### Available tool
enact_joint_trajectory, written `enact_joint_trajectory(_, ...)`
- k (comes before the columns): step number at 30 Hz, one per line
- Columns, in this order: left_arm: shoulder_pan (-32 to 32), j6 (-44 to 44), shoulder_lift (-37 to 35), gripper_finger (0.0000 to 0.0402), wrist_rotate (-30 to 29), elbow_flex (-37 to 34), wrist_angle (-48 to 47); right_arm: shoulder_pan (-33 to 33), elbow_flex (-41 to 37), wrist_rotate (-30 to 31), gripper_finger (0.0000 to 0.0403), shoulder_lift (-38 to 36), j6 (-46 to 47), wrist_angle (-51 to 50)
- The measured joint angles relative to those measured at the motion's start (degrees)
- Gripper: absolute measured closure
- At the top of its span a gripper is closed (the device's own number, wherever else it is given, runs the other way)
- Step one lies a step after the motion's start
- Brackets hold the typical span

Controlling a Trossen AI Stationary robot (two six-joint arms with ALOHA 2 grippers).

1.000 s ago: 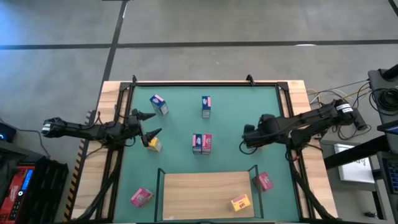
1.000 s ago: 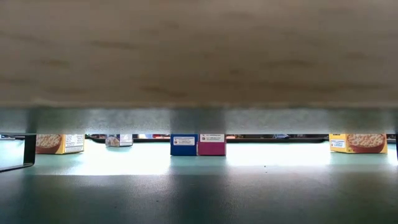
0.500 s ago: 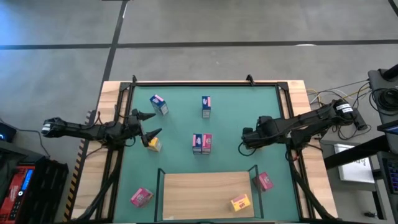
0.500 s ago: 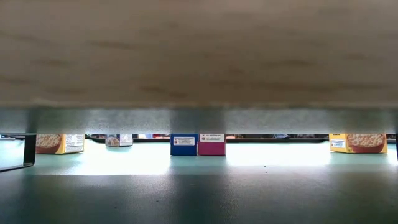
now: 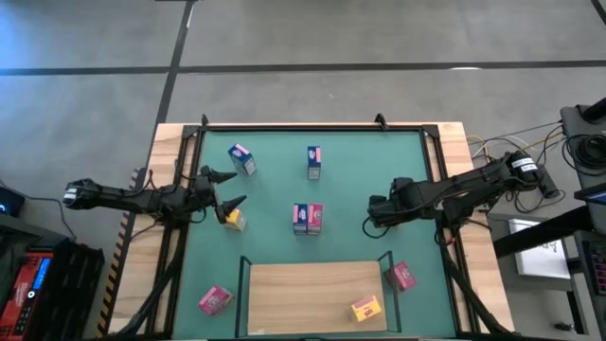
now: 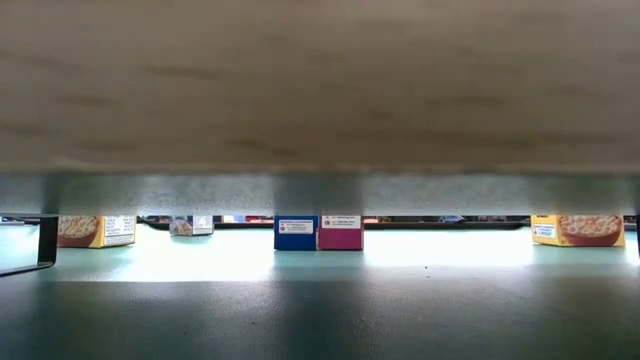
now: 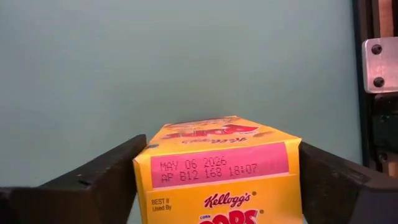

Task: Stack cereal on shelf
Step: Put the right yellow cereal box on the shelf aligned with the other yellow cereal box

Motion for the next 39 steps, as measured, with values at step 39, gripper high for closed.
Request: enact_joint_trajectory(39, 0.0, 0.0, 0.1, 0.0003, 0.0, 0.0, 0.0, 1.8, 36.9, -2.8, 0.0096, 23.1, -6.5, -11.3)
